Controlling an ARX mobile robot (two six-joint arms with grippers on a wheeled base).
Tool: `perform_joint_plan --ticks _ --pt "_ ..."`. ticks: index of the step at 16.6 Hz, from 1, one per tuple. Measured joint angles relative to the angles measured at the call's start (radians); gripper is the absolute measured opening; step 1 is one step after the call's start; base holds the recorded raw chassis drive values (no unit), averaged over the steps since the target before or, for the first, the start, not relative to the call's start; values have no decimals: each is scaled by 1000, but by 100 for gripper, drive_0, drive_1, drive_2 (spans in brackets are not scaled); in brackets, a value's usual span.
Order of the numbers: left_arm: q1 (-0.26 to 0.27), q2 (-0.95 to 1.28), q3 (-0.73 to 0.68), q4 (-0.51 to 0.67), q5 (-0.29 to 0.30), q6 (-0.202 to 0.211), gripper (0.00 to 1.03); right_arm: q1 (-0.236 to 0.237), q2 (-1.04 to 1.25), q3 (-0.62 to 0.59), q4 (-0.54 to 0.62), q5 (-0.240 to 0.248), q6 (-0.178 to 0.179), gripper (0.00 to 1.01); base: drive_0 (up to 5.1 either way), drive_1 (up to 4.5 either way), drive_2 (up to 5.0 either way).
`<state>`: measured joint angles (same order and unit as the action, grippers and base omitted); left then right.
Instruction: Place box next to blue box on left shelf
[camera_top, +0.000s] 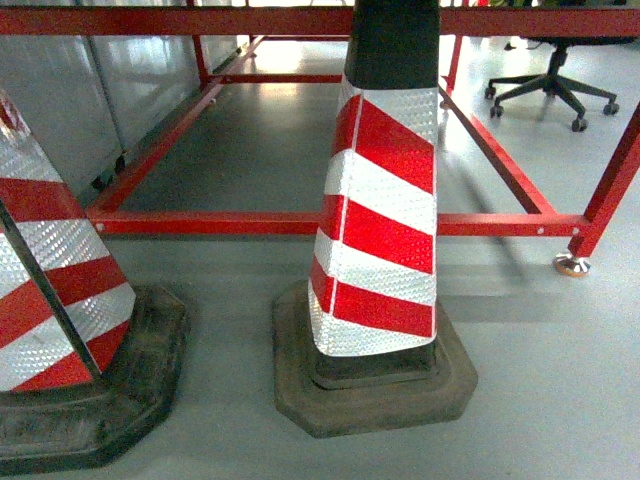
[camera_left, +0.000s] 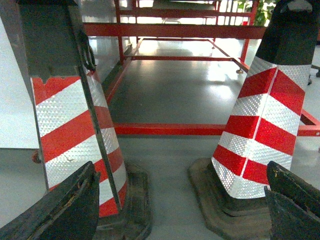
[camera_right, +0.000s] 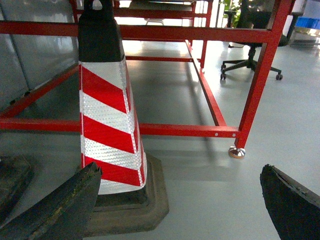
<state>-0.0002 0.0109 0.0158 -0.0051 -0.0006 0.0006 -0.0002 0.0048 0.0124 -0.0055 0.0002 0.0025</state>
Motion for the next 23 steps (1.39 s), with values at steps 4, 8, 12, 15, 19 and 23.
perform_joint_plan --ticks 4,8,12,15,19,23 --pt "0 0 0 0 0 0 98 0 0 0 0 0 0 98 0 0 0" --pt "0 0 0 0 0 0 98 0 0 0 0 0 0 98 0 0 0" --pt "0 0 0 -2 -1 0 98 0 0 0 -1 0 0 98 0 0 0" --pt "0 0 0 -2 0 0 98 0 0 0 0 0 0 98 0 0 0" --pt "0 0 0 -2 0 0 98 0 0 0 1 0 -2 98 0 0 0" --pt "0 0 0 -2 0 0 98 0 0 0 0 1 -1 98 0 0 0"
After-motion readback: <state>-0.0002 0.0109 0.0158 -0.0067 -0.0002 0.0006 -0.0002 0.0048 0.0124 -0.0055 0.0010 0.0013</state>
